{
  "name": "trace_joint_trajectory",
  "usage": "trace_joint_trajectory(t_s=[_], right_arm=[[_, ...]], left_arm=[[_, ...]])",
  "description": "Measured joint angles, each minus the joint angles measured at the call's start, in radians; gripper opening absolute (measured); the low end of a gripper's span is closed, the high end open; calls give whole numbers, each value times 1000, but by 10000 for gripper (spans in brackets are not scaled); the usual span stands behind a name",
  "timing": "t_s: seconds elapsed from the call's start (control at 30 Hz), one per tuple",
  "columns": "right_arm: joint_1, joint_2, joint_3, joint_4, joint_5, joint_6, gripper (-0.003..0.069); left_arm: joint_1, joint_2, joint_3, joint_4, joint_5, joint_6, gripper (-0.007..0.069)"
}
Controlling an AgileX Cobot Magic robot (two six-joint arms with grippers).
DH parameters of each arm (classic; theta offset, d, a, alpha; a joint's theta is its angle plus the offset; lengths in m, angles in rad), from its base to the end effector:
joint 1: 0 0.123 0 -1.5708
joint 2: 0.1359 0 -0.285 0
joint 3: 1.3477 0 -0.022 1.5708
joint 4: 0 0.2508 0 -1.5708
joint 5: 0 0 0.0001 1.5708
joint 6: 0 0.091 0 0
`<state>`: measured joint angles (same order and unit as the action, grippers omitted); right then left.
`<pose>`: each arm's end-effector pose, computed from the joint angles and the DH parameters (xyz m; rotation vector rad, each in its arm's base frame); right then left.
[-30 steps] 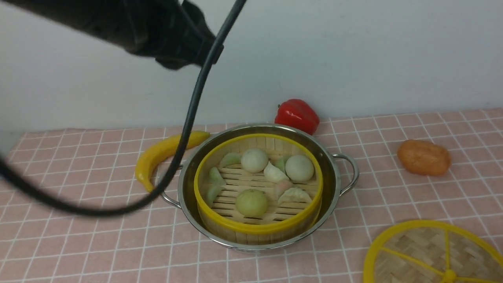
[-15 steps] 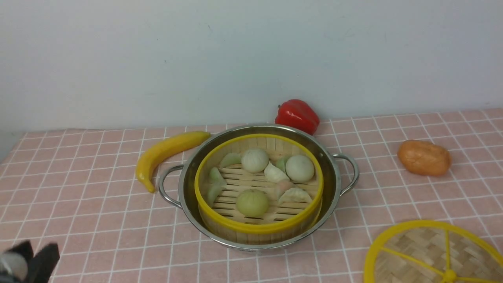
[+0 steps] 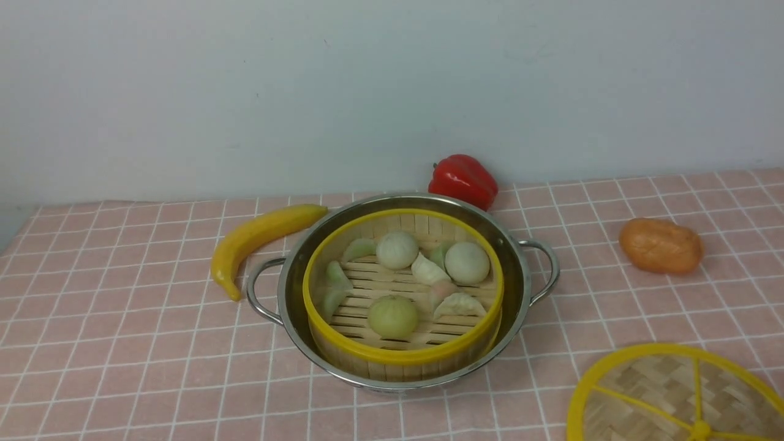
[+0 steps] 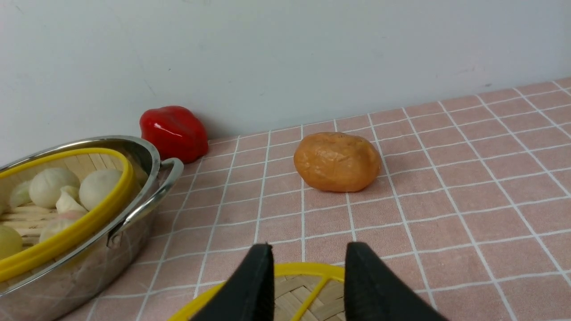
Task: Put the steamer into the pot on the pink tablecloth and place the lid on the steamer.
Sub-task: 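Move the gripper down to the bamboo steamer lid and grasp its center knob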
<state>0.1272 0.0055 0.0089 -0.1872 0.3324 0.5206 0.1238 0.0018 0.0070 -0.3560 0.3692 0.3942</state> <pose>0.0545 0.0014 0.1804 0.2406 1.8174 0.2763 0.0540 -0.0048 0.1796 0.0300 1.8379 0.0131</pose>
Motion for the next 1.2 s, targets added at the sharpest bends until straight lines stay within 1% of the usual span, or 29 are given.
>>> trace_joint_trajectory(t_s=[0.47, 0.6, 0.7, 0.73, 0.77, 0.8, 0.83, 0.87, 0.9, 0.97, 1.07, 1.1, 1.17, 1.2], right_arm=[[0, 0, 0, -1, -3, 0, 243], [0, 0, -7, -8, -66, 11, 243], [0, -1, -78, -14, -96, -1, 243], [0, 6, -169, -14, -102, -15, 243], [0, 15, -225, -13, -79, -22, 243], [0, 18, -237, -12, -72, -22, 243], [0, 35, -325, 3, 9, -24, 243], [0, 41, -355, 12, 48, -26, 243], [0, 52, -414, 35, 135, -27, 243], [0, 64, -459, 55, 184, -27, 243], [0, 74, -497, 110, 205, -26, 243], [0, 80, -530, 171, 256, -51, 243], [0, 89, -560, 210, 330, -96, 243], [0, 113, -602, 254, 428, -172, 243]], left_arm=[[0, 0, 0, 0, -1, -1, 243], [0, -1, 0, 0, -1, -1, 243], [0, -1, 0, 0, -1, -1, 243], [0, -1, 0, 0, -1, -1, 243], [0, -1, 0, 0, -1, -1, 243], [0, -1, 0, 0, -1, -1, 243], [0, -1, 0, 0, -1, -1, 243], [0, -1, 0, 0, -1, -1, 243], [0, -1, 0, 0, -1, -1, 243], [0, -1, 0, 0, -1, -1, 243], [0, -1, 0, 0, -1, -1, 243], [0, -1, 0, 0, -1, -1, 243], [0, -1, 0, 0, -1, -1, 243], [0, -1, 0, 0, -1, -1, 243]])
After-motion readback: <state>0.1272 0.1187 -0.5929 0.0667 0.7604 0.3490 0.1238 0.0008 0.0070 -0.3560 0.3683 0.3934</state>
